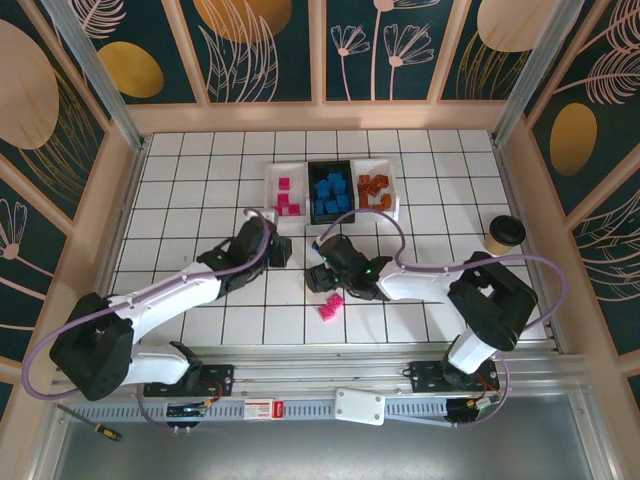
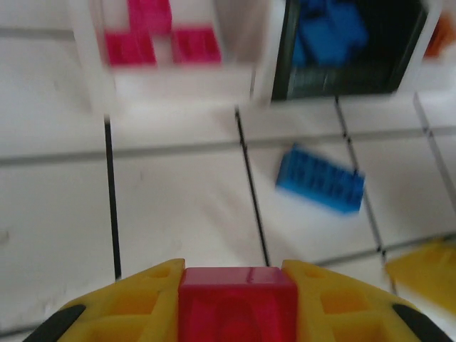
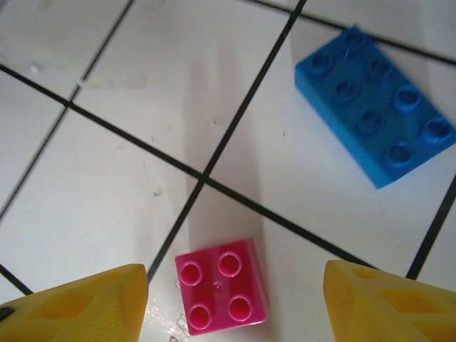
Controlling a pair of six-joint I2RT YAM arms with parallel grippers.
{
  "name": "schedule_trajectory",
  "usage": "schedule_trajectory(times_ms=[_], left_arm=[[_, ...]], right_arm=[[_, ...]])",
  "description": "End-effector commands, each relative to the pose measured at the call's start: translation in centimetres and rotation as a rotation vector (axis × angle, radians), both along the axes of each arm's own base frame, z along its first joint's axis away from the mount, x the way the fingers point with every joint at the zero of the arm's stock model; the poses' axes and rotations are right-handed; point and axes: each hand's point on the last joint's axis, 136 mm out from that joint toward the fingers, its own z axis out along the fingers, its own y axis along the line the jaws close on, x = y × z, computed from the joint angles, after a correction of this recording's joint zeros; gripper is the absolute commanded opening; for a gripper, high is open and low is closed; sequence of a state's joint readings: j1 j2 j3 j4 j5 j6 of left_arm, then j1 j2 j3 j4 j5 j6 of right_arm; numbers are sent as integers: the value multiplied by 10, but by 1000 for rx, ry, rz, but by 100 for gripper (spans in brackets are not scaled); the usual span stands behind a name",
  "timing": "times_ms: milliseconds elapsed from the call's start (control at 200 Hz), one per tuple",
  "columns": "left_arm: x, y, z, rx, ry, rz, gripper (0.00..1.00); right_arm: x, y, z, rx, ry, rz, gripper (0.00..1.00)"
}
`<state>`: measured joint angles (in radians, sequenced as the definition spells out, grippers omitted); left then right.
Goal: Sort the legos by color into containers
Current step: Place the lego in the container, then pick up the lego from the bottom-center of the table.
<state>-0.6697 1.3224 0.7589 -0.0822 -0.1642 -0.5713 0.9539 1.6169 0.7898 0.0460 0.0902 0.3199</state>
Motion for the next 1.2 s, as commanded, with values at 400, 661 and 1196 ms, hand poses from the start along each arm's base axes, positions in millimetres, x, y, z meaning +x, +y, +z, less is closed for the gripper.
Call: schedule_trajectory(times_ms=[400,661,1196], left_arm=[[145,-11,-2,49,6,95,19],[168,-18,20,20,-24,91,63],[20,21,73,-213,-151,48,99]], right_arm=[[-1,8,-31,-103,-47,6,61],[-3,7,-39,-126,-32,24,53],[74,55,69,143,-188,22,11]])
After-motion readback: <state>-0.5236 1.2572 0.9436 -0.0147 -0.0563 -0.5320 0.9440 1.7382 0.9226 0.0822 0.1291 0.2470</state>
